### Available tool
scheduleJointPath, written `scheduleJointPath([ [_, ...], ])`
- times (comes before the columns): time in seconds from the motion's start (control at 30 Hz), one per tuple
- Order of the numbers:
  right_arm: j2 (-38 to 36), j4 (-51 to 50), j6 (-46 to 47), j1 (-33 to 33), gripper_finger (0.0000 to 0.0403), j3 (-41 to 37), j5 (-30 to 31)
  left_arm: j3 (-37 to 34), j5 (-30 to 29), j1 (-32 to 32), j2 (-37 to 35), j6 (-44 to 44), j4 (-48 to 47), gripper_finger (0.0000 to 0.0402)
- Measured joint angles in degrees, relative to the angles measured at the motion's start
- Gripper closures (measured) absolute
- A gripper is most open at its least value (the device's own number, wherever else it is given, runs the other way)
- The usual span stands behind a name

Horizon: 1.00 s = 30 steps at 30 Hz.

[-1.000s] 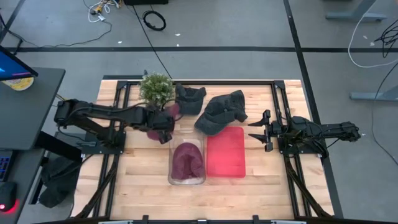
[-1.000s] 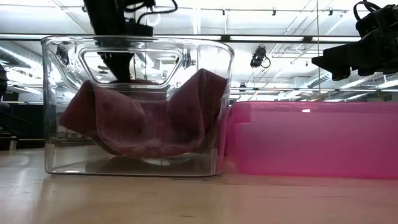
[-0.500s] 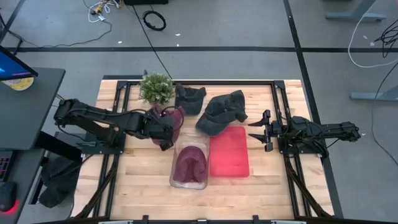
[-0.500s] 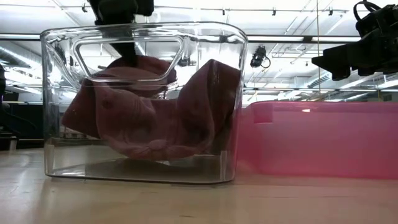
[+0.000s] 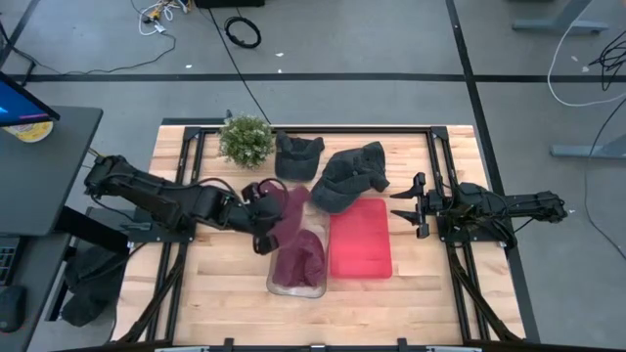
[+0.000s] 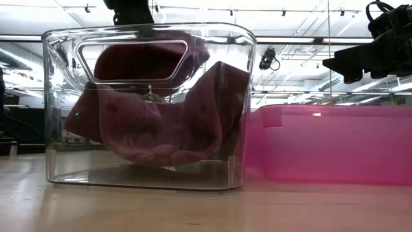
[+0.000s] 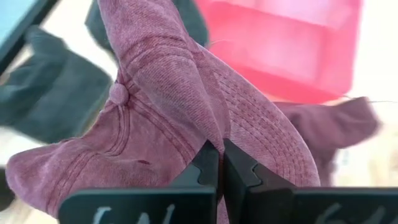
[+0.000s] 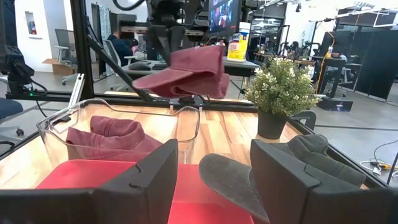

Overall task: Pick & Place hat
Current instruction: Put the red cap into the transparent bin

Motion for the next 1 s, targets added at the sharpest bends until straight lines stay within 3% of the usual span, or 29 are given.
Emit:
scheduleJointPath([
  [0.53, 0.0, 0.0, 0.0, 0.0, 0.0198, 0.0, 0.0, 0.0, 1.6, -5.8, 3.7, 2.6, 12.3, 0.0397],
  [0.8, 0.0, 0.0, 0.0, 0.0, 0.0198, 0.0, 0.0, 0.0, 7.5, -6.1, 6.6, 2.7, 18.7, 0.0397],
  [1.0, 0.0, 0.0, 0.0, 0.0, 0.0198, 0.0, 0.0, 0.0, 7.5, -6.4, 6.6, 1.7, 19.3, 0.0397],
])
